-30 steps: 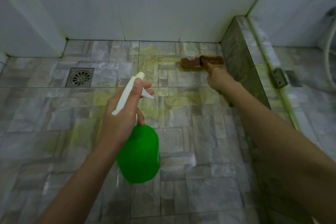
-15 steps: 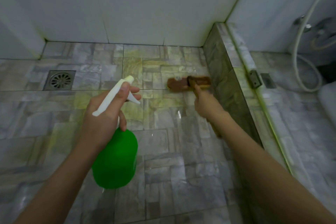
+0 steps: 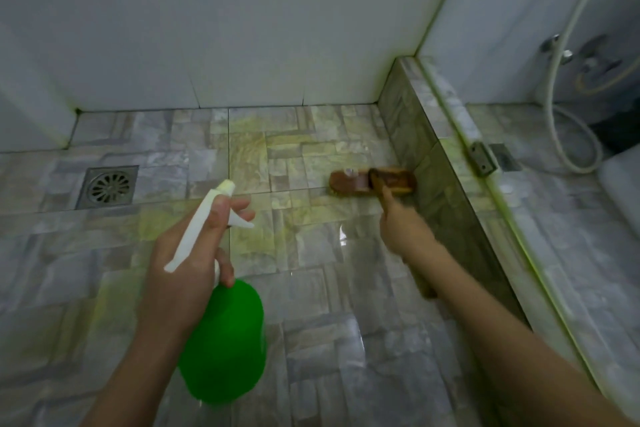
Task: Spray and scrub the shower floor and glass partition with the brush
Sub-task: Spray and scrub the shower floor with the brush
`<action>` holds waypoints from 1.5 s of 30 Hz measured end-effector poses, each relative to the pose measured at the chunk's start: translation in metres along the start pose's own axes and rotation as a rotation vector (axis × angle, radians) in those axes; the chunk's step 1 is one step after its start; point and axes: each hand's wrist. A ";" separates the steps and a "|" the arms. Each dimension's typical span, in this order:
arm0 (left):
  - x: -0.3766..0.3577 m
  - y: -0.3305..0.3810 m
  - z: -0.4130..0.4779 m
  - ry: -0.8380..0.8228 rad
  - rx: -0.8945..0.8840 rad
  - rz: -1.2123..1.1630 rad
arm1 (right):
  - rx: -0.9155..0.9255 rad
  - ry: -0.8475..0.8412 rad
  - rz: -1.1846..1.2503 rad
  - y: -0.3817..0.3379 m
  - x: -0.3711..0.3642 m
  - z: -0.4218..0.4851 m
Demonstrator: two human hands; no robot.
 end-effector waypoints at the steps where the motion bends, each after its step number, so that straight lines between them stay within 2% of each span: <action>1: 0.000 0.000 0.000 0.009 0.014 -0.006 | -0.023 0.000 0.027 -0.001 -0.004 -0.013; 8: -0.001 0.002 0.004 0.073 0.058 -0.051 | 0.080 0.016 0.024 -0.045 0.035 0.105; 13: 0.003 0.002 0.015 0.108 0.077 -0.044 | 0.076 -0.027 -0.058 -0.039 0.014 0.064; 16: 0.006 -0.004 0.022 0.124 0.078 -0.055 | 0.099 0.009 -0.044 -0.040 0.029 0.101; 19: 0.011 -0.011 0.026 0.141 0.071 -0.029 | 0.138 -0.035 0.012 -0.062 0.062 0.140; 23: 0.022 -0.019 0.029 0.159 0.072 -0.020 | 0.147 -0.004 -0.002 -0.057 0.033 0.092; 27: 0.032 -0.026 0.031 0.191 0.089 -0.001 | 0.193 -0.092 -0.031 -0.064 -0.002 0.021; 33: 0.036 -0.023 0.028 0.209 0.083 -0.035 | 0.184 -0.054 0.018 -0.134 0.023 0.130; 39: 0.048 -0.023 0.026 0.239 0.093 -0.090 | 0.194 -0.108 -0.080 -0.134 -0.025 0.041; 42: 0.054 -0.027 0.023 0.258 0.092 -0.065 | 0.266 -0.042 -0.113 -0.155 -0.031 0.070; 45: 0.062 -0.031 0.019 0.290 0.098 -0.057 | 0.251 -0.074 -0.040 -0.188 -0.007 0.111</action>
Point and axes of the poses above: each hand's wrist, its own z-axis towards the middle knuckle, its own x-axis out of the back of the hand, y = z × x, and after that the axes turned 3 degrees about z, right-handed
